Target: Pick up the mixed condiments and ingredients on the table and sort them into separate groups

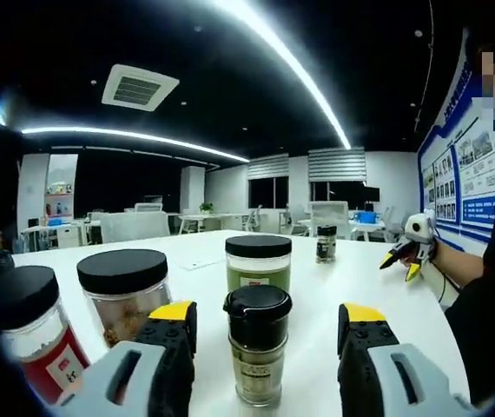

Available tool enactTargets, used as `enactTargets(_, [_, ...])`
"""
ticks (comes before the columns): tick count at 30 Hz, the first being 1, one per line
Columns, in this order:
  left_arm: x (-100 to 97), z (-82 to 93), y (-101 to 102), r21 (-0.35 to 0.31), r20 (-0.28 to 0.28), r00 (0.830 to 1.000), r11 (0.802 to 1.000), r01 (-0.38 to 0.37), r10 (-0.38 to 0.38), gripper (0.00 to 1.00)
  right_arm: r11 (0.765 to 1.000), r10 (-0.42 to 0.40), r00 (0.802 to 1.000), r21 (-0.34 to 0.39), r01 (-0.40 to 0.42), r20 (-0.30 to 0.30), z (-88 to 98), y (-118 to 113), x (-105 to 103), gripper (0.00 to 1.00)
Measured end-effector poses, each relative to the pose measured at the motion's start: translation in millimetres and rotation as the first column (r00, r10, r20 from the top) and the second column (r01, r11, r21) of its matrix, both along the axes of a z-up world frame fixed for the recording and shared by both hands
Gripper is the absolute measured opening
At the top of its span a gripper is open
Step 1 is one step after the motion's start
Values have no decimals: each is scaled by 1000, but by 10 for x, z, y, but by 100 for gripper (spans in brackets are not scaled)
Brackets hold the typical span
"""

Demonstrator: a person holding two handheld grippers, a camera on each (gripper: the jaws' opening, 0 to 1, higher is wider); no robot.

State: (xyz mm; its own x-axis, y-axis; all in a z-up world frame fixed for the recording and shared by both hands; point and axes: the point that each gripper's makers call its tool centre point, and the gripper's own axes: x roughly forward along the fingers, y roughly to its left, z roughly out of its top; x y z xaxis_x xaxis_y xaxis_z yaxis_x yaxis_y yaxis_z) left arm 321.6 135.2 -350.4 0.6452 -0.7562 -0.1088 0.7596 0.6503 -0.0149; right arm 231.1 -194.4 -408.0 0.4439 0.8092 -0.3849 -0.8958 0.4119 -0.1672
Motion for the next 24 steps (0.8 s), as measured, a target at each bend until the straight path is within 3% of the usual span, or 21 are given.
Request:
enactTargets(18, [-4, 0, -26, -47, -23, 1000, 999, 5, -6, 51, 1000, 1, 1000, -1, -1, -4, -8, 22, -19, 46])
enactTargets(24, [36, -7, -11, -25, -19, 1000, 999, -21, 21, 42, 1000, 2, 1000, -3, -2, -6, -8, 28, -21, 46])
